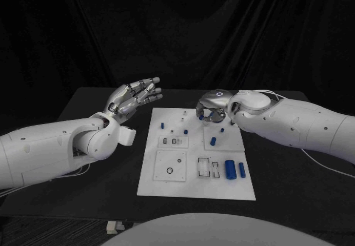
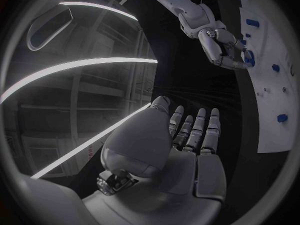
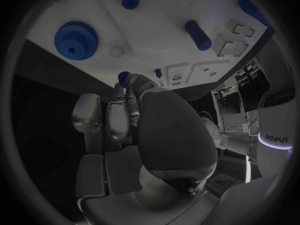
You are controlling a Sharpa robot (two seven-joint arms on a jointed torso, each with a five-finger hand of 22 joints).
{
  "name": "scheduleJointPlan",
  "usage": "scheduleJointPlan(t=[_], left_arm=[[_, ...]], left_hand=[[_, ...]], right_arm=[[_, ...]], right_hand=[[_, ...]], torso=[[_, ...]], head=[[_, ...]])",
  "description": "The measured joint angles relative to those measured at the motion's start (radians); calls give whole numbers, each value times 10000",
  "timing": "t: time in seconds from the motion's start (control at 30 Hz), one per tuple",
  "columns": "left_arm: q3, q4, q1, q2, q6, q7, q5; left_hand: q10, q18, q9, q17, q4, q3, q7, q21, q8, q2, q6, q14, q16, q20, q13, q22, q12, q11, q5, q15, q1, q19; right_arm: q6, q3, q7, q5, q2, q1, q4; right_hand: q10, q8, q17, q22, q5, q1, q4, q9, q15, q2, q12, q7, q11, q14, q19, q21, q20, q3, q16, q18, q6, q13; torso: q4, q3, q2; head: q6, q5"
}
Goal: Assemble the parts on the task board
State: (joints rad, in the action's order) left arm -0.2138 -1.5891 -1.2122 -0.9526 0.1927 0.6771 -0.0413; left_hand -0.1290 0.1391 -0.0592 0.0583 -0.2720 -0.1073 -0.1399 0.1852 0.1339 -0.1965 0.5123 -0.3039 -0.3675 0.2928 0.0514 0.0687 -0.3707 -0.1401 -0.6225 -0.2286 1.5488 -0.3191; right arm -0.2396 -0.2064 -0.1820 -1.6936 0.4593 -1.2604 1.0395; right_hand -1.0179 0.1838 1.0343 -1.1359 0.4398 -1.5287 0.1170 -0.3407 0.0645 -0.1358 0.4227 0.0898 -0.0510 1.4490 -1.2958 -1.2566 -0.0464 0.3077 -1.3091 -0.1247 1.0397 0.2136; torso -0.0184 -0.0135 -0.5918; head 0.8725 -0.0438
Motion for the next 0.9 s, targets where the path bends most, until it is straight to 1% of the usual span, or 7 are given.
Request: scheduleJointPlan(t=[0.1, 0.17, 0.4, 0.47, 0.53, 0.63, 0.9], left_arm=[[0, -181, 0, -105, 20, 0, 0], [1, -361, -3, -209, 44, 1, 0], [5, -891, -103, -554, 199, 1, -1], [7, -1007, -130, -647, 255, 1, -1], [8, -1108, -156, -709, 318, 2, -1], [9, -1215, -187, -749, 396, 4, -1], [7, -1318, -230, -782, 540, 4, -1]], left_hand=[[-131, -1, -62, 6, 24, 162, -18, 0, 244, 26, 481, -23, -161, -31, 31, -1, -269, 58, 0, 22, 130, -76], [-163, -1, -73, 12, 32, 170, -15, 0, 298, 27, 615, -46, -189, -17, 42, -1, -348, 90, 0, 29, 130, -92], [-163, -1, -68, 11, 3, 198, 44, 0, 299, 80, 559, -75, -189, -17, 41, -13, -348, 90, -39, 0, 183, -92], [-163, -1, -57, 5, 4, 198, 43, 0, 299, 80, 559, -75, -147, -17, 41, -13, -389, 90, -39, 0, 183, -91], [-163, -1, -57, 3, 4, 198, 43, 0, 299, 80, 559, -75, -148, -17, 41, -13, -389, 90, -39, 0, 183, -91], [-163, -1, -56, 3, 4, 198, 43, 0, 299, 80, 560, -75, -147, -17, 41, -13, -389, 90, -39, 0, 183, -91], [-194, -1, -56, -7, 3, 198, 79, 0, 299, 80, 523, -36, -100, -17, 40, -26, -390, 60, -39, 38, 183, -91]], right_arm=[[-4, 1, -37, 0, -16, -240, 73], [-3, 5, -57, 0, -47, -405, 85], [22, 8, -97, 45, -351, -766, -135], [30, 7, -104, 58, -443, -825, -235], [41, 7, -106, 74, -521, -882, -341], [72, 10, -107, 93, -642, -940, -535], [170, 5, -107, 122, -990, -955, -1024]], right_hand=[[-5, 0, -1, -41, -41, 12, -27, -17, 0, 12, 0, -36, 5, 0, -57, -39, -15, 27, 0, 1, 36, 0], [-36, 0, -4, -61, -73, 11, -27, -19, 0, 12, -1, -36, -26, 0, -70, -40, -2, 27, 0, 0, 36, 0], [-39, 0, -4, -166, -119, -2, -28, -42, 0, 24, -6, -36, -27, 0, -104, -88, -8, 27, 0, 9, 35, 0], [-39, 0, -8, -182, -160, -2, -27, -45, -1, 25, -6, -36, -28, 0, -140, -88, -2, 27, 0, 161, 35, 0], [-39, -1, -20, -189, -191, -3, -27, -58, -1, 25, -7, -36, -27, 0, -140, -89, -1, 27, 0, 161, 35, 0], [-39, -1, -52, -222, -267, -4, -27, -63, -1, 25, -8, -36, -27, 0, -140, -131, -1, 27, 0, 160, 35, 0], [-40, -1, -59, -281, -314, -3, -27, -77, -1, 24, -10, -36, -26, 0, -140, -133, -2, 27, 0, 158, 35, 1]], torso=[[0, 0, 0], [0, 0, -1], [-16, 0, -29], [-35, -7, -41], [-67, -18, -68], [-122, -35, -167], [-289, -56, -489]], head=[[0, 10], [0, 10], [0, -80], [0, -97], [0, -94], [0, -42], [0, 141]])
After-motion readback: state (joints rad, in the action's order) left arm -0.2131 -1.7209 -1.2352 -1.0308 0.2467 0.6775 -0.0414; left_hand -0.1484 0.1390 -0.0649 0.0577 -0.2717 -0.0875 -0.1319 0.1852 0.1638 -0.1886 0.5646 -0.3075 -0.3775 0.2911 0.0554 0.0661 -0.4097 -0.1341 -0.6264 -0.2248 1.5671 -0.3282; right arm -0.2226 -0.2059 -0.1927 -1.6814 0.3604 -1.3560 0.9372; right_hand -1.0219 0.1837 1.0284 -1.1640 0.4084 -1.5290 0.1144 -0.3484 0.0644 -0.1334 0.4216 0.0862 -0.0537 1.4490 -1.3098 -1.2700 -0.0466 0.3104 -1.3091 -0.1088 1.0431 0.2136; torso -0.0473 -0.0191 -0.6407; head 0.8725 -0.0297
